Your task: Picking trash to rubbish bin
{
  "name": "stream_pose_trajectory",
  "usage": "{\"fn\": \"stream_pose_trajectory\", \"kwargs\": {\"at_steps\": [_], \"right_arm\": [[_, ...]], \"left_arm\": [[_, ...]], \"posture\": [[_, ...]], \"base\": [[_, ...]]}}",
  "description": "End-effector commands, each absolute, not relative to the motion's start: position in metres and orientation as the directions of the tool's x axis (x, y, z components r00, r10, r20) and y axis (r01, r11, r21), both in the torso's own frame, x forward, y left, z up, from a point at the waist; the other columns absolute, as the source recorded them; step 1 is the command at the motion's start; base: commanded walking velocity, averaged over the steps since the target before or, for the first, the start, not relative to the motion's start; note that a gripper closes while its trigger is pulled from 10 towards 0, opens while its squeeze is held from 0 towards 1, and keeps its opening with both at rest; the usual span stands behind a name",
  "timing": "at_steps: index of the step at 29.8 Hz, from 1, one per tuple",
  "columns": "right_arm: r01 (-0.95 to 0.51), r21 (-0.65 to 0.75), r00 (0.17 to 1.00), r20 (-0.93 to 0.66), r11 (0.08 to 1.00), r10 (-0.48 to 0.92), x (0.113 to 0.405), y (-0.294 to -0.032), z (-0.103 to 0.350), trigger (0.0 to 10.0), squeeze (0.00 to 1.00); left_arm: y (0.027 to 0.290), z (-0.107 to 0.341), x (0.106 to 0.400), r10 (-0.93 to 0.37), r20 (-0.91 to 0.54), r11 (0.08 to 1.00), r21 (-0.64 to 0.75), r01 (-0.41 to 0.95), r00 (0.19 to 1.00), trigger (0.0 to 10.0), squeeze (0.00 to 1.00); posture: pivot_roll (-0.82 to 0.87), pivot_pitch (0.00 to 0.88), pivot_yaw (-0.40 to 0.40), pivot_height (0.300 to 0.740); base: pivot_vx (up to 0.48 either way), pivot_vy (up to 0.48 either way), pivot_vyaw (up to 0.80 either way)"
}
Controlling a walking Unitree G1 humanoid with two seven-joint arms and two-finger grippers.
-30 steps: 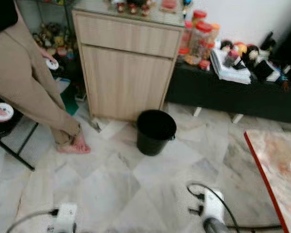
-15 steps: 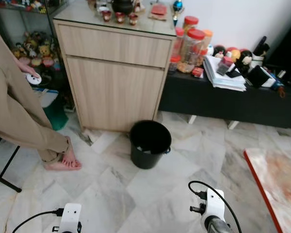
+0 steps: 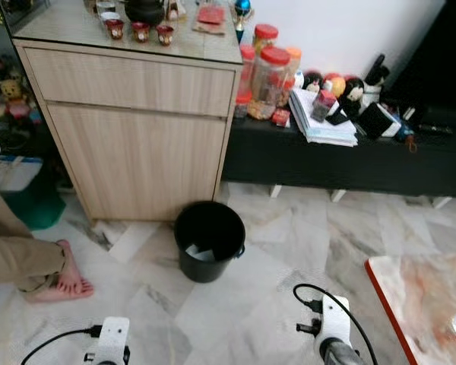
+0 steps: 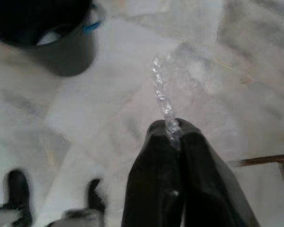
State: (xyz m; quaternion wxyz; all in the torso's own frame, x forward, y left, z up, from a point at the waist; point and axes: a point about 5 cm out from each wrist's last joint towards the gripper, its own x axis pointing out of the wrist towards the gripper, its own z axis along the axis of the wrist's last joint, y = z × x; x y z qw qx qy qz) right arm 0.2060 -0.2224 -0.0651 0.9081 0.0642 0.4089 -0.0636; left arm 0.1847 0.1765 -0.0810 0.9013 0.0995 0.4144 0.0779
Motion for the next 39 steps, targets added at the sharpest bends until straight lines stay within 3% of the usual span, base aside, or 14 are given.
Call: {"fn": "stream_pose_trajectory", "kwargs": {"at_steps": [1,8,28,36,39], "right_arm": [[0.174,0.036,0.651,-0.754,0.984,-0.088,0.202,-0.233,-0.065,10.0,0.0],[0.17,0.031,0.65,-0.754,0.985,-0.089,0.202,-0.232,-0.065,10.0,0.0],[0.192,0.044,0.653,-0.751,0.98,-0.095,0.205,-0.229,-0.064,10.0,0.0],[0.191,0.041,0.681,-0.725,0.981,-0.103,0.215,-0.231,-0.058,10.0,0.0],[0.168,0.063,0.742,-0.665,0.984,-0.084,0.236,-0.227,-0.044,10.0,0.0]], "left_arm": [[0.172,-0.092,0.164,0.212,-0.789,0.972,0.234,-0.037,0.577,10.0,0.0],[0.172,-0.092,0.164,0.21,-0.789,0.972,0.233,-0.035,0.578,10.0,0.0],[0.174,-0.091,0.166,0.205,-0.786,0.971,0.239,-0.02,0.583,10.0,0.0],[0.175,-0.09,0.169,0.206,-0.782,0.969,0.245,-0.014,0.588,10.0,0.0],[0.174,-0.089,0.171,0.192,-0.773,0.973,0.228,-0.017,0.605,10.0,0.0]], "posture": [[0.07,0.15,-0.181,0.74],[0.07,0.148,-0.179,0.74],[0.08,0.126,-0.165,0.74],[0.09,0.125,-0.16,0.74],[0.08,0.131,-0.158,0.74]], "base": [[0.42,0.0,0.0],[0.42,0.0,0.57],[0.419,0.0,0.0],[0.389,0.0,0.0],[0.0,0.0,0.0]]}}
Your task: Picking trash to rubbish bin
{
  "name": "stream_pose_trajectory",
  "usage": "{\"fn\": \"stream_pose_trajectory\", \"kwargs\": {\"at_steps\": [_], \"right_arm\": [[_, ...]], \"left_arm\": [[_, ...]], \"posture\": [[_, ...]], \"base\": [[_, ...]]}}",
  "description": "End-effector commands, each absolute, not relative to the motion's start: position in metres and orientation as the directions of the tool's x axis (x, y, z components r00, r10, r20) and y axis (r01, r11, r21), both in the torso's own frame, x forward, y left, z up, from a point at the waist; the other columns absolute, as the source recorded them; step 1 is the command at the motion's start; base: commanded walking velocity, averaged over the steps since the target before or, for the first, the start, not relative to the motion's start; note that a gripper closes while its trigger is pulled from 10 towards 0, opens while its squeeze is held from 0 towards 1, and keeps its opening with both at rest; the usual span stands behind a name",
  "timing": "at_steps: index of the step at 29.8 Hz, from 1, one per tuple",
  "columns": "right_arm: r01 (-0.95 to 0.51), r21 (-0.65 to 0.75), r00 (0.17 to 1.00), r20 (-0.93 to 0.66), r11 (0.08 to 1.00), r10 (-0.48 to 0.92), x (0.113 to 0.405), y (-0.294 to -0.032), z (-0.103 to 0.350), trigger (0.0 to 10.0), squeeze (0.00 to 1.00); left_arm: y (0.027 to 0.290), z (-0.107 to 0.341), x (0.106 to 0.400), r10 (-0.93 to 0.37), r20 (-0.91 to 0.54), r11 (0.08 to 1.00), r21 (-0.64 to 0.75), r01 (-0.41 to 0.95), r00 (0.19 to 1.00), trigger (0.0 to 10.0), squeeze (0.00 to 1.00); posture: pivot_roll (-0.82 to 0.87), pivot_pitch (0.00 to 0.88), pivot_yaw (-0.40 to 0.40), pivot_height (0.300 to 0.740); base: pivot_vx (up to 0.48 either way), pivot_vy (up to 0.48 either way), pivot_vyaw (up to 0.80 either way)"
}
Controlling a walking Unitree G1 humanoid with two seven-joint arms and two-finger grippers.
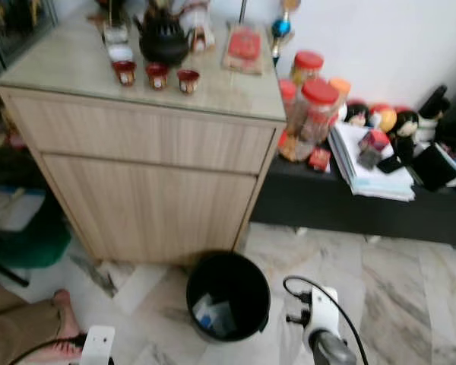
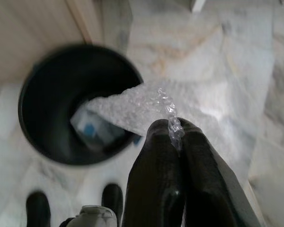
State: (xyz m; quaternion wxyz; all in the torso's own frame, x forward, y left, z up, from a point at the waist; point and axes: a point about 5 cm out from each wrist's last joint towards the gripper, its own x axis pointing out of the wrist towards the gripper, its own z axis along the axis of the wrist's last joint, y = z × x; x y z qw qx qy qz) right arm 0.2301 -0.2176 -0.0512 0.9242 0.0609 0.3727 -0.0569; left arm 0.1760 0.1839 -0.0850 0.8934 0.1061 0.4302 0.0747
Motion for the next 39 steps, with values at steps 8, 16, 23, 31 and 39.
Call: {"fn": "stream_pose_trajectory", "kwargs": {"at_steps": [8,16,23,31,39], "right_arm": [[-0.052,0.137,0.892,-0.44,0.989,0.108,0.299,-0.2,0.007,10.0,0.0],[-0.436,0.259,0.814,-0.295,0.862,0.5,0.318,-0.161,0.035,10.0,0.0],[-0.684,0.341,0.609,-0.218,0.644,0.762,0.313,-0.134,0.044,10.0,0.0],[-0.685,0.354,0.595,-0.232,0.636,0.77,0.312,-0.134,0.042,10.0,0.0],[-0.724,0.39,0.526,-0.221,0.569,0.821,0.305,-0.132,0.039,10.0,0.0]], "left_arm": [[0.174,-0.088,0.171,0.196,-0.771,0.973,0.228,-0.025,0.606,10.0,0.0],[0.174,-0.088,0.171,0.193,-0.77,0.975,0.222,-0.028,0.608,10.0,0.0],[0.174,-0.089,0.17,0.195,-0.772,0.974,0.223,-0.031,0.604,10.0,0.0],[0.174,-0.09,0.168,0.196,-0.775,0.975,0.22,-0.034,0.6,10.0,0.0],[0.173,-0.091,0.166,0.195,-0.779,0.975,0.221,-0.03,0.596,10.0,0.0]], "posture": [[0.08,0.138,-0.159,0.74],[0.07,0.143,-0.157,0.74],[0.08,0.147,-0.158,0.74],[0.09,0.145,-0.161,0.74],[0.09,0.134,-0.161,0.74]], "base": [[0.0,0.0,0.0],[0.0,0.0,0.0],[0.0,0.0,0.0],[0.0,0.0,0.0],[0.0,0.0,0.0]]}}
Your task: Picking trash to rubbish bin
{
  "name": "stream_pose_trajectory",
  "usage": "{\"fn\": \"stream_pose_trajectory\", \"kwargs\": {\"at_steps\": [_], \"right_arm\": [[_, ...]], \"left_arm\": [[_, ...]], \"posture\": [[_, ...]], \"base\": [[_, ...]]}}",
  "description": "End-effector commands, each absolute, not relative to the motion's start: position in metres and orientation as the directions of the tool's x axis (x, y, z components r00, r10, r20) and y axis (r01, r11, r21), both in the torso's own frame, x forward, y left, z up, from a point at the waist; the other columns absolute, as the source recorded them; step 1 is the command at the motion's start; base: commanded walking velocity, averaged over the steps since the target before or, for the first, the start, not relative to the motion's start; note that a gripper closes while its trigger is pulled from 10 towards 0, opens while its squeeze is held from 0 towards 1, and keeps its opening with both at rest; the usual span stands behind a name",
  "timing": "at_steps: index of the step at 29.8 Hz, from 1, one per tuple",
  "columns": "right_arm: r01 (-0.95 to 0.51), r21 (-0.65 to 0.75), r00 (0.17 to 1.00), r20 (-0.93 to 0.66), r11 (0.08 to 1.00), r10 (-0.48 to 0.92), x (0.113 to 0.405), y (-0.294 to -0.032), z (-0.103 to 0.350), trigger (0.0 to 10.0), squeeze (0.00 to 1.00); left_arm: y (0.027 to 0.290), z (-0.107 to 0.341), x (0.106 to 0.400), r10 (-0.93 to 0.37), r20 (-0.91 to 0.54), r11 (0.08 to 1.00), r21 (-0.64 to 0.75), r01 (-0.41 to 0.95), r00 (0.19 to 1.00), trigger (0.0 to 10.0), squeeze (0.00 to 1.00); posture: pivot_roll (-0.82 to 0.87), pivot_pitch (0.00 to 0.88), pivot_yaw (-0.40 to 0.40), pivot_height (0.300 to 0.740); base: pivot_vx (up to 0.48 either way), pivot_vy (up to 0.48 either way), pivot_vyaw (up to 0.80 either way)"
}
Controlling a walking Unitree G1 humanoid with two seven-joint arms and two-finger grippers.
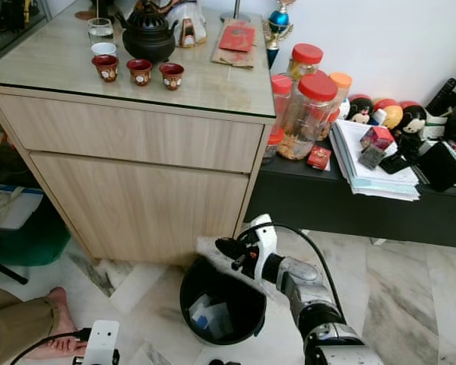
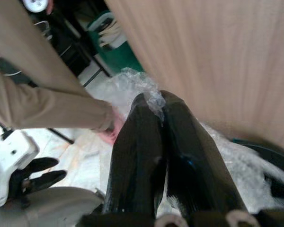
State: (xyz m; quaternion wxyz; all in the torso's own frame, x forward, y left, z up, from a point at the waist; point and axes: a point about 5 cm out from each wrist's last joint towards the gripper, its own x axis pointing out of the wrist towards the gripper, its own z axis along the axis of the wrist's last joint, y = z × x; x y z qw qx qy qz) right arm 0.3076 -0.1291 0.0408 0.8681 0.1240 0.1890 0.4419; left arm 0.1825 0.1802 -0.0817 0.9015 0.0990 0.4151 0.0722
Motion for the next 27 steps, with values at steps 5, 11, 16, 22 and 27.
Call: {"fn": "stream_pose_trajectory", "kwargs": {"at_steps": [5,11,16,22,27], "right_arm": [[-0.734,0.409,0.516,-0.185,0.542,0.837,0.307,-0.127,0.044,10.0,0.0],[-0.674,0.348,0.577,-0.303,0.652,0.758,0.306,-0.133,0.032,10.0,0.0],[-0.556,0.249,0.666,-0.438,0.793,0.604,0.303,-0.147,0.017,10.0,0.0],[-0.445,0.238,0.738,-0.45,0.863,0.504,0.306,-0.154,0.015,10.0,0.0],[-0.389,0.216,0.768,-0.461,0.896,0.444,0.306,-0.16,0.013,10.0,0.0]], "left_arm": [[0.173,-0.091,0.166,0.192,-0.78,0.975,0.22,-0.026,0.596,10.0,0.0],[0.172,-0.091,0.166,0.189,-0.781,0.976,0.219,-0.023,0.596,10.0,0.0],[0.171,-0.091,0.166,0.191,-0.78,0.975,0.218,-0.027,0.595,10.0,0.0],[0.173,-0.092,0.164,0.199,-0.782,0.975,0.221,-0.035,0.591,10.0,0.0],[0.174,-0.092,0.163,0.202,-0.783,0.974,0.222,-0.039,0.588,10.0,0.0]], "posture": [[0.09,0.129,-0.162,0.74],[0.09,0.129,-0.164,0.74],[0.09,0.144,-0.167,0.74],[0.1,0.156,-0.167,0.74],[0.1,0.162,-0.167,0.74]], "base": [[0.0,0.0,0.0],[0.0,0.0,0.0],[0.0,0.0,0.0],[0.0,0.0,0.0],[0.0,0.0,0.0]]}}
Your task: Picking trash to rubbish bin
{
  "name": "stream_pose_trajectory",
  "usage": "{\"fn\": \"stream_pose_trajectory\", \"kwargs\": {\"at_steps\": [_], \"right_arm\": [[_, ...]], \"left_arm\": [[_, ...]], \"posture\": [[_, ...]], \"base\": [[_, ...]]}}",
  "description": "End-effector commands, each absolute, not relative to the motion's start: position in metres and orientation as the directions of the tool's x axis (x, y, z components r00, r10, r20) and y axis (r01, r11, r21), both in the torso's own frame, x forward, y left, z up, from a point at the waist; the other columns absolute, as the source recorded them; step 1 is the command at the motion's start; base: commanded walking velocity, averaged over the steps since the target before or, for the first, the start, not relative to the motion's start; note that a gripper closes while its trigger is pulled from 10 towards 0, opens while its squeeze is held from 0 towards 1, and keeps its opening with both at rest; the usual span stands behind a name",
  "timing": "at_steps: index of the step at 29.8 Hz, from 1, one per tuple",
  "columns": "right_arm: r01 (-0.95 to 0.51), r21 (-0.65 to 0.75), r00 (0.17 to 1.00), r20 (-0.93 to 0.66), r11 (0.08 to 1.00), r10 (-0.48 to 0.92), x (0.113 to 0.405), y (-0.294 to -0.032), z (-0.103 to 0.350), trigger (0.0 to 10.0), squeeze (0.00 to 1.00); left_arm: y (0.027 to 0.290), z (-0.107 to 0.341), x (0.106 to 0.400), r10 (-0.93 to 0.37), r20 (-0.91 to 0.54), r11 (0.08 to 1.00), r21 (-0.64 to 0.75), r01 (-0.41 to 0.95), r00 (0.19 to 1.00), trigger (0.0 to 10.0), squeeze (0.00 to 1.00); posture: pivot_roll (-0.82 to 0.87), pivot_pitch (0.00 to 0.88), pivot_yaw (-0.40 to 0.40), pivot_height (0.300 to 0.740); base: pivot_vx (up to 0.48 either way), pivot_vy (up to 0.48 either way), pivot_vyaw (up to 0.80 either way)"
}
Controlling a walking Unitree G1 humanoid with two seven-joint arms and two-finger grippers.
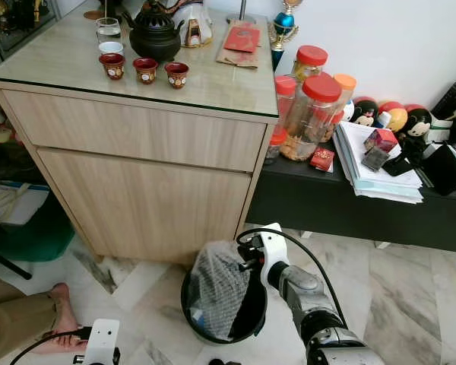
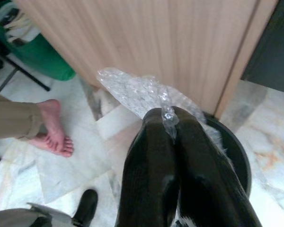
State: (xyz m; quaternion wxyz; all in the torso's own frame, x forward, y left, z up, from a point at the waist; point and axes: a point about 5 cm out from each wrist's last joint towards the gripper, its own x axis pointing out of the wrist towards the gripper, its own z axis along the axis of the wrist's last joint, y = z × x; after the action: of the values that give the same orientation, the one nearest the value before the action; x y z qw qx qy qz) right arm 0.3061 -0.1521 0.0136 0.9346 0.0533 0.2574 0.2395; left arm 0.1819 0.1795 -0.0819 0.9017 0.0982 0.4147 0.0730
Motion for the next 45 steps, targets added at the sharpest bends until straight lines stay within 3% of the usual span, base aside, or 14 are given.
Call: {"fn": "stream_pose_trajectory", "kwargs": {"at_steps": [1,9,10,11,12,13,32,45], "right_arm": [[-0.374,0.213,0.773,-0.466,0.903,0.431,0.305,-0.162,0.012,10.0,0.0],[-0.323,0.203,0.774,-0.505,0.924,0.382,0.296,-0.174,0.002,10.0,0.0],[-0.338,0.197,0.766,-0.511,0.921,0.39,0.293,-0.174,0.0,10.0,0.47],[-0.343,0.194,0.764,-0.512,0.919,0.393,0.292,-0.174,-0.001,10.0,0.47],[-0.345,0.19,0.76,-0.517,0.919,0.393,0.291,-0.174,-0.002,10.0,0.97],[-0.335,0.195,0.762,-0.519,0.922,0.387,0.29,-0.174,-0.003,10.0,1.0],[-0.342,0.222,0.776,-0.481,0.913,0.408,0.297,-0.169,0.004,10.0,1.0],[-0.407,0.251,0.74,-0.473,0.878,0.478,0.295,-0.163,0.004,10.0,1.0]], "left_arm": [[0.174,-0.092,0.163,0.203,-0.783,0.974,0.222,-0.04,0.588,10.0,0.0],[0.174,-0.092,0.164,0.202,-0.783,0.974,0.221,-0.04,0.589,10.0,0.0],[0.174,-0.091,0.164,0.201,-0.783,0.975,0.22,-0.04,0.589,10.0,0.0],[0.174,-0.091,0.164,0.201,-0.783,0.975,0.22,-0.039,0.589,10.0,0.0],[0.174,-0.092,0.164,0.2,-0.783,0.975,0.219,-0.04,0.589,10.0,0.0],[0.174,-0.092,0.164,0.201,-0.784,0.975,0.218,-0.042,0.588,10.0,0.0],[0.171,-0.092,0.163,0.193,-0.788,0.977,0.208,-0.043,0.584,10.0,0.0],[0.17,-0.093,0.162,0.191,-0.793,0.978,0.203,-0.046,0.578,10.0,0.0]], "posture": [[0.09,0.161,-0.166,0.74],[0.09,0.163,-0.165,0.74],[0.09,0.165,-0.166,0.74],[0.09,0.165,-0.166,0.74],[0.09,0.165,-0.167,0.74],[0.09,0.166,-0.168,0.74],[0.09,0.169,-0.173,0.74],[0.09,0.17,-0.179,0.74]], "base": [[0.0,0.0,0.0],[0.0,0.0,0.0],[0.0,0.0,0.0],[0.0,0.0,0.0],[0.0,0.0,0.0],[0.0,0.0,0.0],[0.0,0.0,0.0],[0.0,0.0,0.0]]}}
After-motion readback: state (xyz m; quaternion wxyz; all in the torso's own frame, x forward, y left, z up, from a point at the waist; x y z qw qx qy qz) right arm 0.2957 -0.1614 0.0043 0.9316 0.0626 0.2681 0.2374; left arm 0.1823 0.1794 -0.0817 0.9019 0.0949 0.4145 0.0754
